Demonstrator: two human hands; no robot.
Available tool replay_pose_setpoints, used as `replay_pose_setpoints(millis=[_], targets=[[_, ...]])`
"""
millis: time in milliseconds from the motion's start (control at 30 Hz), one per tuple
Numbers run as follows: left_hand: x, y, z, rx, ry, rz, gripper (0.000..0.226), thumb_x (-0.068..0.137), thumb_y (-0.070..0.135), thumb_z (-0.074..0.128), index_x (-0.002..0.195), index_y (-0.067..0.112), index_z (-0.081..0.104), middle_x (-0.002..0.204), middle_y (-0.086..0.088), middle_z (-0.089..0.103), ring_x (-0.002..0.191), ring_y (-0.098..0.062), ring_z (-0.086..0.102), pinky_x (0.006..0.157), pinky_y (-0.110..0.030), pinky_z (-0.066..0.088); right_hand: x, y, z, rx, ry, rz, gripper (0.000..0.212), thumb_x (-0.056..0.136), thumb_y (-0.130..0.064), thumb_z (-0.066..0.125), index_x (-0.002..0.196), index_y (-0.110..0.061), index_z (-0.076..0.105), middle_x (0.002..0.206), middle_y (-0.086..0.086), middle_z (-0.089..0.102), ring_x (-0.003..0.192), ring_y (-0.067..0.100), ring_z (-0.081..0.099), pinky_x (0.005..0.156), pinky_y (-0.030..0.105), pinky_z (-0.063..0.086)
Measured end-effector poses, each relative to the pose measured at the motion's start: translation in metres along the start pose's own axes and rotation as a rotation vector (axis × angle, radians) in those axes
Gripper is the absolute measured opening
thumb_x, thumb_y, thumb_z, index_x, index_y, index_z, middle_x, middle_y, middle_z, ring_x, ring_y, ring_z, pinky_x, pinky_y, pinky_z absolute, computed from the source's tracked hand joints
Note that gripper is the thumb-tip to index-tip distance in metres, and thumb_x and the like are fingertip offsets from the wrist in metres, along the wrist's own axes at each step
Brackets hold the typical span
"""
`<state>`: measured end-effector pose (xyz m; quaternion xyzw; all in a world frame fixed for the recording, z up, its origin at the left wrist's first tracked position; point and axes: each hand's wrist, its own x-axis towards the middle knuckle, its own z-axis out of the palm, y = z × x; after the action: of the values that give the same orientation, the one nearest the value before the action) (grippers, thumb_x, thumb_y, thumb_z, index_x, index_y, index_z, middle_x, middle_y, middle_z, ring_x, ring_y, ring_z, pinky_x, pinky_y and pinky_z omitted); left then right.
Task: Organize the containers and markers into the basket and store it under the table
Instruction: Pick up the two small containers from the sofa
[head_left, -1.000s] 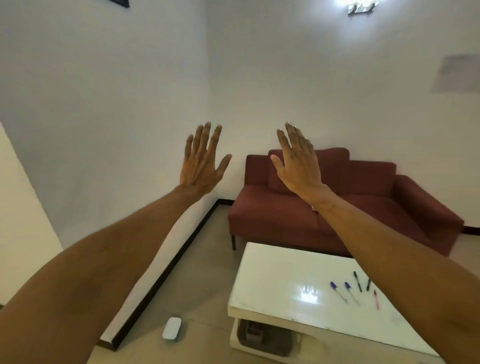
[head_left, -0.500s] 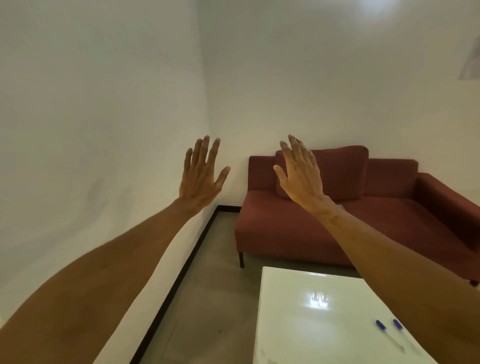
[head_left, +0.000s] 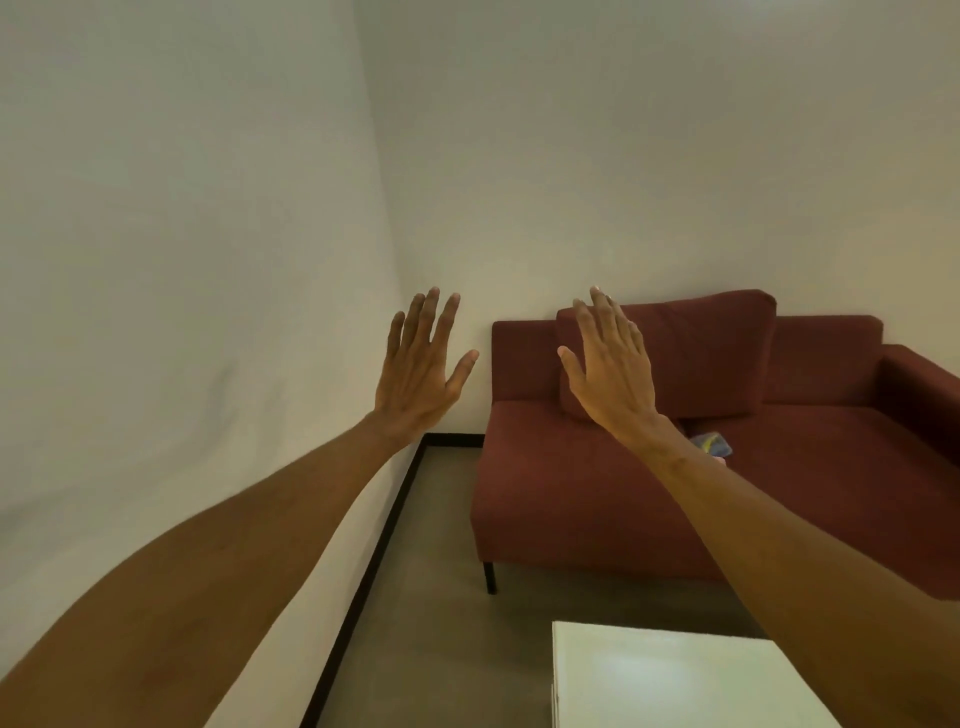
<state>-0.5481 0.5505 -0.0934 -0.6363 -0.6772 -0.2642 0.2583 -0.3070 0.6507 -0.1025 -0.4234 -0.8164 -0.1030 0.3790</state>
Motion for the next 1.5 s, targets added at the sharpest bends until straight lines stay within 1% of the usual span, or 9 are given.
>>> replay_pose_setpoints(millis=[200,367,567,700,867,1067,1233,1333,1500], targets=[[0.087,-0.060,0.109,-0.063,-0.017,0.065,0.075,0.100,0.058,0.034,0.160,0.024,0.007,0.169,-0.007,0.009,0.157,-0.024,0.004,0.126,-0.048,0.011,0.078,0.024,0.101,-0.039,0.011,0.064,0.063,0.102,-0.038,0.047,0.156,-0.013,0.027,0.166,0.013,0.021,0.154,0.030,0.023,0.123,0.046,0.025],[0.173,-0.105,0.183,-0.091,-0.017,0.122,0.075,0.100,0.058,0.037,0.160,0.023,0.008,0.168,-0.008,0.011,0.156,-0.024,0.007,0.125,-0.049,0.015,0.148,0.040,0.170,-0.063,0.011,0.130,0.063,0.100,-0.037,0.048,0.155,-0.013,0.029,0.166,0.013,0.023,0.153,0.029,0.023,0.123,0.046,0.026],[0.251,-0.114,0.285,-0.239,-0.071,0.168,0.073,0.100,0.055,0.040,0.160,0.023,0.010,0.167,-0.009,0.014,0.156,-0.025,0.008,0.125,-0.049,0.014,0.205,0.084,0.237,-0.133,0.003,0.212,0.062,0.101,-0.038,0.047,0.155,-0.013,0.031,0.165,0.012,0.024,0.154,0.028,0.023,0.123,0.047,0.027],[0.290,-0.096,0.362,-0.314,-0.115,0.219,0.072,0.101,0.056,0.037,0.159,0.023,0.010,0.167,-0.007,0.014,0.156,-0.023,0.008,0.126,-0.047,0.012,0.224,0.134,0.285,-0.188,-0.005,0.283,0.062,0.100,-0.038,0.049,0.154,-0.013,0.033,0.165,0.012,0.024,0.154,0.028,0.022,0.122,0.046,0.027],[0.342,-0.069,0.456,-0.372,-0.203,0.264,0.073,0.101,0.055,0.037,0.160,0.021,0.009,0.167,-0.008,0.014,0.156,-0.024,0.009,0.126,-0.049,0.013,0.243,0.210,0.339,-0.231,-0.042,0.393,0.063,0.100,-0.038,0.050,0.155,-0.013,0.031,0.166,0.012,0.023,0.154,0.028,0.022,0.123,0.047,0.027],[0.389,-0.017,0.550,-0.470,-0.307,0.340,0.074,0.101,0.056,0.037,0.160,0.023,0.007,0.168,-0.007,0.011,0.156,-0.024,0.007,0.126,-0.048,0.011,0.253,0.294,0.373,-0.270,-0.087,0.553,0.064,0.099,-0.037,0.052,0.155,-0.013,0.033,0.165,0.012,0.025,0.154,0.028,0.023,0.122,0.047,0.028],[0.401,0.039,0.631,-0.561,-0.421,0.393,0.074,0.101,0.057,0.035,0.160,0.023,0.007,0.168,-0.006,0.012,0.156,-0.023,0.008,0.126,-0.048,0.014,0.235,0.367,0.399,-0.312,-0.118,0.685,0.064,0.099,-0.038,0.051,0.155,-0.014,0.032,0.165,0.011,0.025,0.153,0.028,0.024,0.122,0.045,0.028],[0.401,0.072,0.679,-0.615,-0.499,0.408,0.074,0.101,0.056,0.037,0.160,0.023,0.008,0.167,-0.007,0.014,0.155,-0.024,0.011,0.126,-0.047,0.015,0.216,0.411,0.414,-0.326,-0.167,0.789,0.065,0.099,-0.037,0.052,0.155,-0.013,0.031,0.165,0.011,0.024,0.153,0.028,0.024,0.122,0.045,0.027],[0.395,0.124,0.752,-0.701,-0.665,0.390,0.073,0.101,0.055,0.038,0.160,0.022,0.009,0.167,-0.008,0.015,0.155,-0.025,0.014,0.126,-0.047,0.016,0.175,0.473,0.426,-0.314,-0.255,1.010,0.064,0.101,-0.036,0.047,0.158,-0.016,0.026,0.168,0.007,0.017,0.155,0.024,0.017,0.125,0.040,0.020]])
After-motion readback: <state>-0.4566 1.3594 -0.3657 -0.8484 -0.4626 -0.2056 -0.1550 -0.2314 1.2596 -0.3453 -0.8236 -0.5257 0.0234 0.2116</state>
